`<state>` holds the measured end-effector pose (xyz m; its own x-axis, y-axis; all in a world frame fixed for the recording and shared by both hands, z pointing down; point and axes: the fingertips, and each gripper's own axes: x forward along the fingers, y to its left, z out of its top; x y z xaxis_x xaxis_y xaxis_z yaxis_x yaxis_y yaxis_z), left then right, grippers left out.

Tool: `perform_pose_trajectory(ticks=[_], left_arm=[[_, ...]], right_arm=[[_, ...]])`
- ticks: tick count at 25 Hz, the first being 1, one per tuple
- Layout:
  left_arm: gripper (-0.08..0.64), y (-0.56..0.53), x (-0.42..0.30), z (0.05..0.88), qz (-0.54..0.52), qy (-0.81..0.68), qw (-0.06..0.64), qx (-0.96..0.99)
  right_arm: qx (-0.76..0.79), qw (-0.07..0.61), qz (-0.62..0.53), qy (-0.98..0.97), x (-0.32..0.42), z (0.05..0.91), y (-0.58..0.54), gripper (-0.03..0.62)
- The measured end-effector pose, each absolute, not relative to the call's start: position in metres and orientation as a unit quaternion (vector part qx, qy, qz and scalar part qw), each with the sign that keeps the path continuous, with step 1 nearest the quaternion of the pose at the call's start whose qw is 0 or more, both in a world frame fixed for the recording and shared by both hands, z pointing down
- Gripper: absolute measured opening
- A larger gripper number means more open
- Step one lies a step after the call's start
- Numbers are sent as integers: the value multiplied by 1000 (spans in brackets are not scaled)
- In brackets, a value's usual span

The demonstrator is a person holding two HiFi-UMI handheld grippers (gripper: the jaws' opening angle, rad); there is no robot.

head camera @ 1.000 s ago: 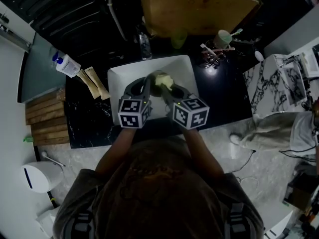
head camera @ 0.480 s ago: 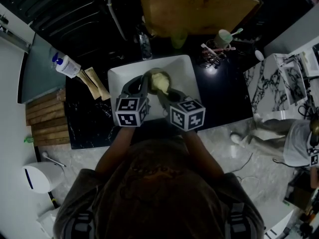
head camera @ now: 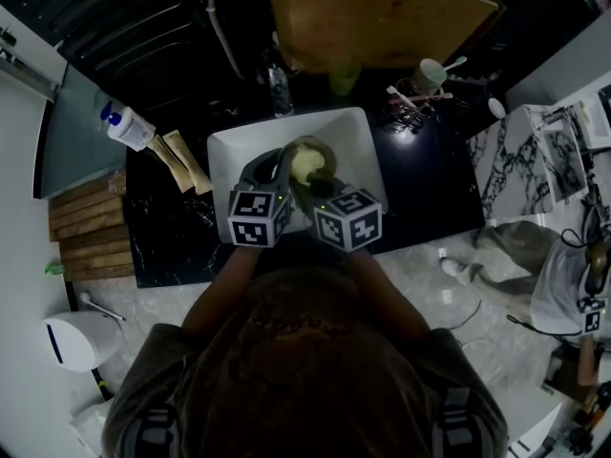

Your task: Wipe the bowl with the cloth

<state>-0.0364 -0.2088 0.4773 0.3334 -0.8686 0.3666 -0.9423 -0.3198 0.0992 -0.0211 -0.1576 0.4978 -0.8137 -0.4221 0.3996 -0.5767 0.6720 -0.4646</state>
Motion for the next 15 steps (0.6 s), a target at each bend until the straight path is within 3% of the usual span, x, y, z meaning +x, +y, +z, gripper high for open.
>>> perform_pose_trajectory(ticks=[15], left_arm=[[20,-205,-31,490,158,-540,139,815]], right_arm=[[297,95,276,-909,-12,474,-191,31]])
